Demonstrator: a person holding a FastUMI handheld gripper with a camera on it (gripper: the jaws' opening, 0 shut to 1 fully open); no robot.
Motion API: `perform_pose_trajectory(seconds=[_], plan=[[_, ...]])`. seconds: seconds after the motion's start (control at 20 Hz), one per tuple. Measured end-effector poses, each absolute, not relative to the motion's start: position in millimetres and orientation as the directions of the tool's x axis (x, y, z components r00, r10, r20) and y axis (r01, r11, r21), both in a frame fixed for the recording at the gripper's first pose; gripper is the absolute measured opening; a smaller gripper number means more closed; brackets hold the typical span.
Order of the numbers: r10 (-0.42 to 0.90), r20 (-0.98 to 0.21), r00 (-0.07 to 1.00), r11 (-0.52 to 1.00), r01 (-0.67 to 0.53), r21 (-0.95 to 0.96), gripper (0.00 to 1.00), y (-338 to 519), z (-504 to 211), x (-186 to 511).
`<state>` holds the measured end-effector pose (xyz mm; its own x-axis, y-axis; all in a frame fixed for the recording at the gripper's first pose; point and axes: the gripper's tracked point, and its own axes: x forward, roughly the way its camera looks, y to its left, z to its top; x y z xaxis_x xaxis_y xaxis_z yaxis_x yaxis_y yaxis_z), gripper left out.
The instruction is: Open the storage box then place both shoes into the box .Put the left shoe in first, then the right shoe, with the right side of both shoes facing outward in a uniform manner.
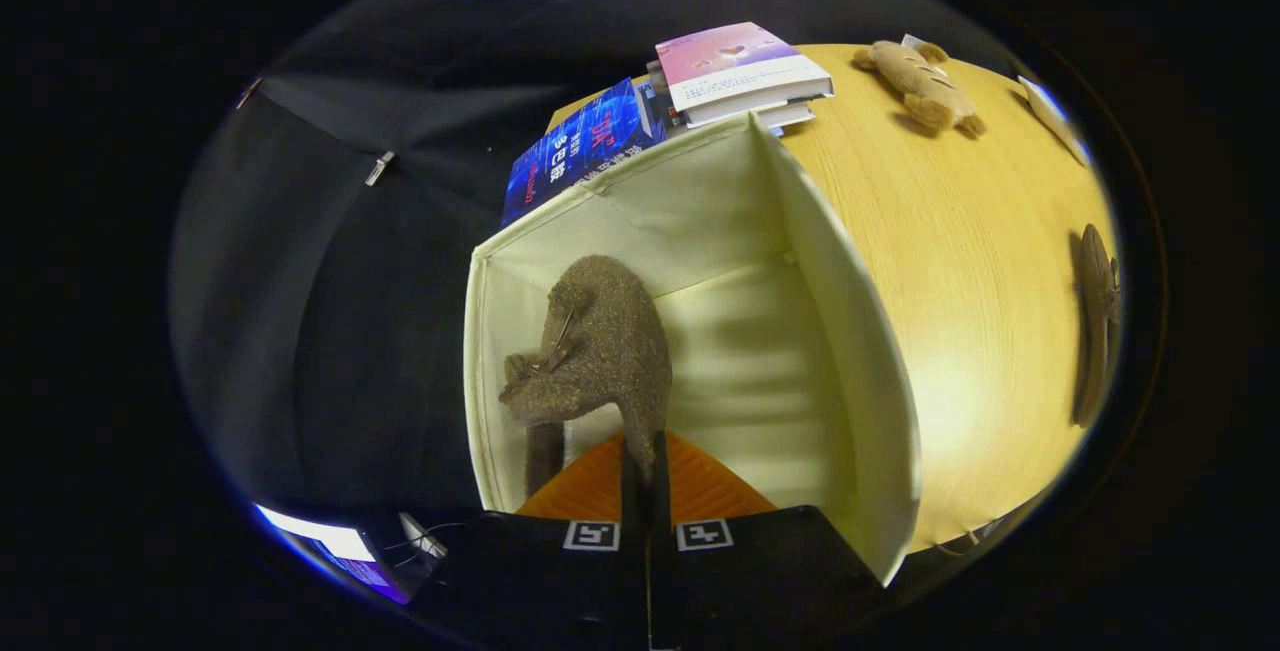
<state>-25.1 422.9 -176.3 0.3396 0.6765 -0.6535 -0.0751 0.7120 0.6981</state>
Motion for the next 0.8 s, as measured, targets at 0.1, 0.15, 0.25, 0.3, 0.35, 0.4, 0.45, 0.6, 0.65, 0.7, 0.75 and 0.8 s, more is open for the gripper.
perform_pose_trajectory(seconds=[0.1,0.15,0.25,0.3,0.35,0.4,0.45,0.6,0.65,0.7,0.75,0.8], plan=[[0.706,-0.629,0.325,0.685,-0.091,0.722,0.25,428,-172,-29],[0.722,-0.616,0.315,0.671,-0.106,0.734,0.38,430,-167,-32],[0.736,-0.604,0.306,0.661,-0.135,0.738,0.62,431,-164,-37],[0.738,-0.600,0.308,0.661,-0.151,0.735,0.68,429,-163,-40],[0.743,-0.594,0.310,0.657,-0.167,0.735,0.77,429,-160,-41],[0.746,-0.586,0.315,0.653,-0.180,0.735,0.77,427,-156,-43],[0.754,-0.572,0.324,0.645,-0.195,0.739,0.77,425,-150,-43],[0.770,-0.524,0.364,0.623,-0.253,0.741,0.87,414,-129,-43],[0.772,-0.510,0.378,0.620,-0.273,0.736,0.90,407,-122,-42],[0.774,-0.496,0.394,0.617,-0.293,0.730,0.91,401,-116,-42],[0.774,-0.482,0.410,0.615,-0.310,0.725,0.94,393,-111,-41],[0.773,-0.470,0.426,0.616,-0.326,0.717,0.96,383,-106,-41]])
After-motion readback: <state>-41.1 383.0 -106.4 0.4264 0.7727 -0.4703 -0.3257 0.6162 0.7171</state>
